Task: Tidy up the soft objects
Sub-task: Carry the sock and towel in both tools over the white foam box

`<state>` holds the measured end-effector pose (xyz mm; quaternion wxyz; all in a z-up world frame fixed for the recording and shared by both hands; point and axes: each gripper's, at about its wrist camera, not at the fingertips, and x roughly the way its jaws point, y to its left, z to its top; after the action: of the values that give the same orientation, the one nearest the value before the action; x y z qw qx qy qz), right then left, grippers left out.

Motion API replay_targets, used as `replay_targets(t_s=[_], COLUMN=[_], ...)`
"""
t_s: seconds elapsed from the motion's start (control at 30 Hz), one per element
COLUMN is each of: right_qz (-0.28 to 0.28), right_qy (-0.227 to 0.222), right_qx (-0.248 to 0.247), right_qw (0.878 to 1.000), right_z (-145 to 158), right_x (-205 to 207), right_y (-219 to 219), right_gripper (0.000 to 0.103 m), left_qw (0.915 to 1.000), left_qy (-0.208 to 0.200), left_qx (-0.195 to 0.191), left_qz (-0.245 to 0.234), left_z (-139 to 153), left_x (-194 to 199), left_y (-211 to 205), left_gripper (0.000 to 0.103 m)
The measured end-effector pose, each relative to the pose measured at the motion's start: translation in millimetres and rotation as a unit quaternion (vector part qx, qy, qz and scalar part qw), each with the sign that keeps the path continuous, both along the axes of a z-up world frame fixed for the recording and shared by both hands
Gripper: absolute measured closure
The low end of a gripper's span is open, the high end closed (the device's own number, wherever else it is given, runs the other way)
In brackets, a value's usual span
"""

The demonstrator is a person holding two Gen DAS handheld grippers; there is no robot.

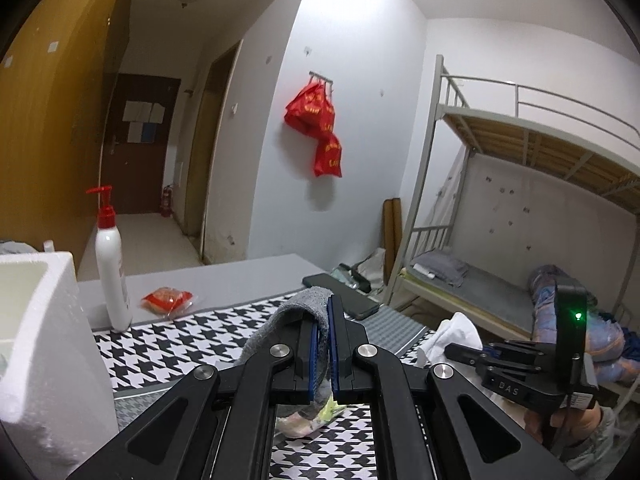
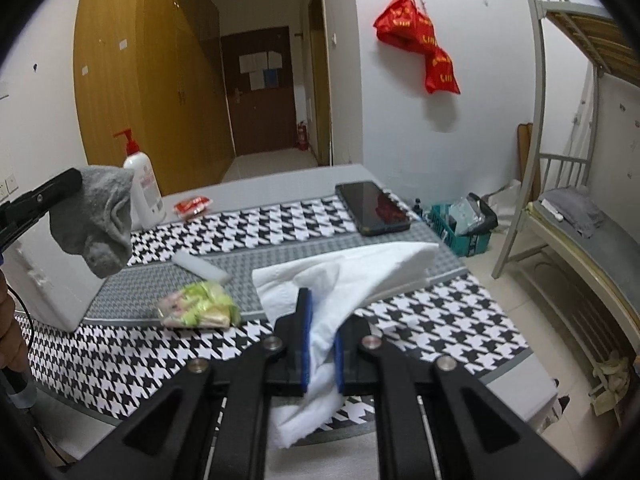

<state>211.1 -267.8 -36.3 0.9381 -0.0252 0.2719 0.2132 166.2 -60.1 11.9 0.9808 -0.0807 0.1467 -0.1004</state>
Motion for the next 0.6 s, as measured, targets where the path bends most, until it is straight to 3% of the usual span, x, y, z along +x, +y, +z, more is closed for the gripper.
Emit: replay_targets(t_s=[0.3,0.6], right_qz=[-0.005,-0.002], right_qy=[-0.028,-0.035], right_qx=[0.013,0.016], right_qw=[1.0,0.999], right_z=[20.6,24.3], right_x=[-9.4,-16.1], right_y=[-3.4,-3.3], right_gripper=[0.091,0.091], left_qw=[0.9994,0.9989], left_qy=[-0.02,-0.011], left_qx=[0.029,0.045], left_qz=[0.004,0.01], left_z=[9.1,7.2], left_x=[-11.5,-11.3], left_y=[-6.4,-9.3], left_gripper=[0.098,0.098])
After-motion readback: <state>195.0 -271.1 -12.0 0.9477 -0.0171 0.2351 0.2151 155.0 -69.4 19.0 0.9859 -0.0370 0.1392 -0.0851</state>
